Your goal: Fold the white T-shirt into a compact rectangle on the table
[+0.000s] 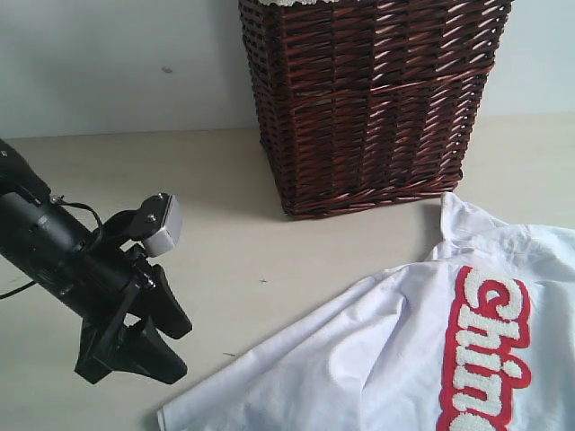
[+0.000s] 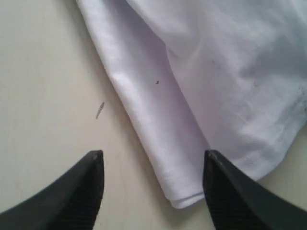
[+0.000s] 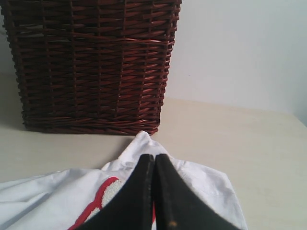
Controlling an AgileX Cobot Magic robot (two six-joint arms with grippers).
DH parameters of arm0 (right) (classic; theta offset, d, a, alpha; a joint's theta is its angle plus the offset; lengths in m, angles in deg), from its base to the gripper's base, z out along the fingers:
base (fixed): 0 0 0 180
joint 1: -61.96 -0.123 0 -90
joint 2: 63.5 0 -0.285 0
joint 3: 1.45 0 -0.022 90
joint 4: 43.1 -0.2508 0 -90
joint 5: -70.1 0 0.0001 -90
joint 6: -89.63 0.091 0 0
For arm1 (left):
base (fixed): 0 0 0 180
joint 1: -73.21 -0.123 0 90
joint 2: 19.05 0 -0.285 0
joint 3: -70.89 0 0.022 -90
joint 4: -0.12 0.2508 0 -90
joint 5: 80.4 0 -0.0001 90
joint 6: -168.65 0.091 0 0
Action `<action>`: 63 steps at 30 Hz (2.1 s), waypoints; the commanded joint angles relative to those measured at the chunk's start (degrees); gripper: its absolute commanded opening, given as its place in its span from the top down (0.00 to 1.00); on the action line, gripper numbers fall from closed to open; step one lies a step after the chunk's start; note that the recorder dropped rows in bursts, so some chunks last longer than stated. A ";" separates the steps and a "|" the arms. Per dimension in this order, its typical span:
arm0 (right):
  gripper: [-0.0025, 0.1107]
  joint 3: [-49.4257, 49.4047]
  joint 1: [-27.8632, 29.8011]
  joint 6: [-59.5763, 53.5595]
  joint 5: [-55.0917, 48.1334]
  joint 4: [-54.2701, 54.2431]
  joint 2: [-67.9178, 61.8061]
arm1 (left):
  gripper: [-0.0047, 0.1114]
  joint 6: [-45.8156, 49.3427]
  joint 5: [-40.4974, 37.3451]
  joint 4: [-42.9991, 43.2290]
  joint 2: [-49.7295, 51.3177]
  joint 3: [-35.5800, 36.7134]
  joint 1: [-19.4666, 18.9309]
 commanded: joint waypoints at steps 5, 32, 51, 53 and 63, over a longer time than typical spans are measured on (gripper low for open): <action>0.98 -0.31 0.08 -0.46 0.29 0.30 0.38 | 0.45 3.66 -1.01 -0.84 3.51 0.44 0.06; 0.98 -0.31 0.08 -0.46 0.29 0.30 0.38 | 0.96 -5.63 24.59 3.69 4.50 3.73 10.51; 0.98 -0.31 0.08 -0.46 0.29 0.30 0.38 | 0.96 8.83 39.92 2.71 -1.95 -10.70 -1.28; 0.98 -0.31 0.08 -0.46 0.29 0.46 0.38 | 0.88 10.00 42.02 -1.67 0.43 -12.26 -1.28; 0.98 -0.31 0.08 -0.46 0.29 0.27 0.38 | 0.60 3.58 21.81 -12.05 -3.65 -7.51 -3.04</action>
